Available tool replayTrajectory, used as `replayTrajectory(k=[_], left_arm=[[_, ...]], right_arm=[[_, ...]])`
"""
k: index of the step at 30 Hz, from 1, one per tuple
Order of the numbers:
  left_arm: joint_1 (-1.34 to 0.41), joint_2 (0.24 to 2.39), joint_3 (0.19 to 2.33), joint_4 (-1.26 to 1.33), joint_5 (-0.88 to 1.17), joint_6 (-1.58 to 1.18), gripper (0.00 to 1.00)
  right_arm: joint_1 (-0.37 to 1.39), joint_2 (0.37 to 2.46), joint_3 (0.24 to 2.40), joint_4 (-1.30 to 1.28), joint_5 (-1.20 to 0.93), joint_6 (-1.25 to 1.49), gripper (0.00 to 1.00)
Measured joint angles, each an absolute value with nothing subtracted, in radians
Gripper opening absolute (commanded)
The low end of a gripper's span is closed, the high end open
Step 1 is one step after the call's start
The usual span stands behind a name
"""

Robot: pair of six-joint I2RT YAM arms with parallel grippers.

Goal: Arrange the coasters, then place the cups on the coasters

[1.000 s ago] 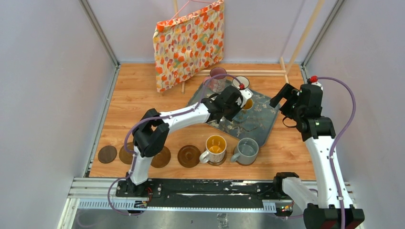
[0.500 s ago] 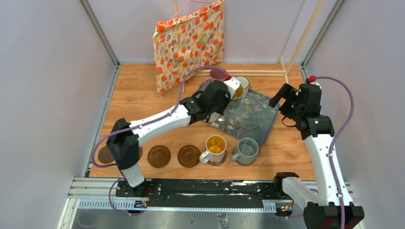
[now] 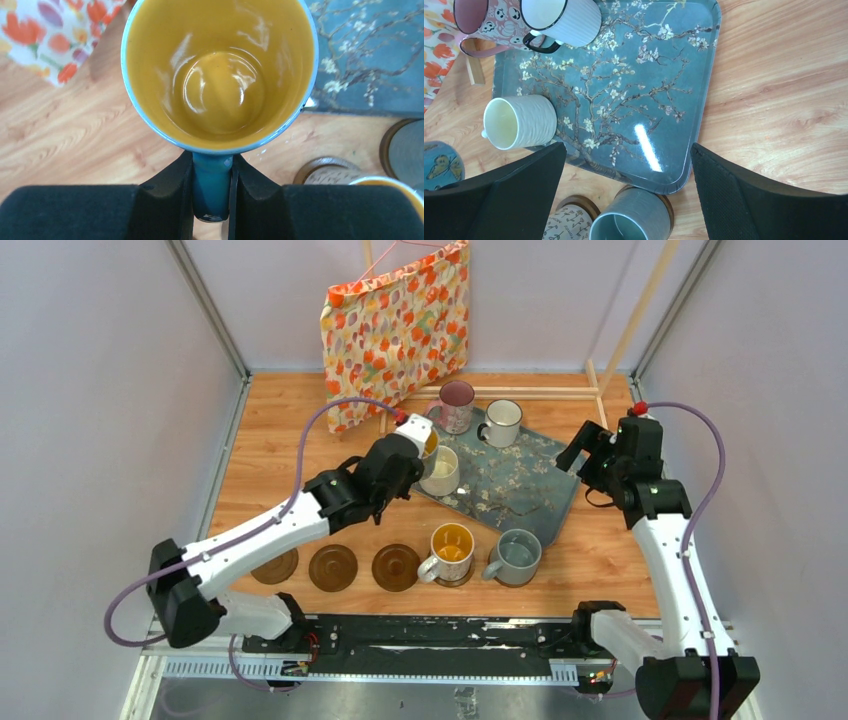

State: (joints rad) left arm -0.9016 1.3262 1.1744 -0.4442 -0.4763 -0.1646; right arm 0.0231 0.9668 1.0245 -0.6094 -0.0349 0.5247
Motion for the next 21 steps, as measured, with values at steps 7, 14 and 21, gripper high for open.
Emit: replayTrajectory(k=[7, 14, 21], left_arm=[[-0.899, 1.131, 0.984, -0.522, -0.502, -0.265, 0.0], [-0.901, 1.006, 0.797, -0.541, -0.457, -0.363, 0.0], [-1.042, 0.967, 0.665, -0.556, -0.455, -0.486, 0.0]], right_arm=[[0.023, 0.982, 1.016, -0.594, -0.038, 0.506, 1.0], [0.023, 1.006, 1.015, -0.583, -0.038, 0.492, 1.0], [0.023, 1.015, 1.01, -0.576, -0.037, 0.48, 1.0]])
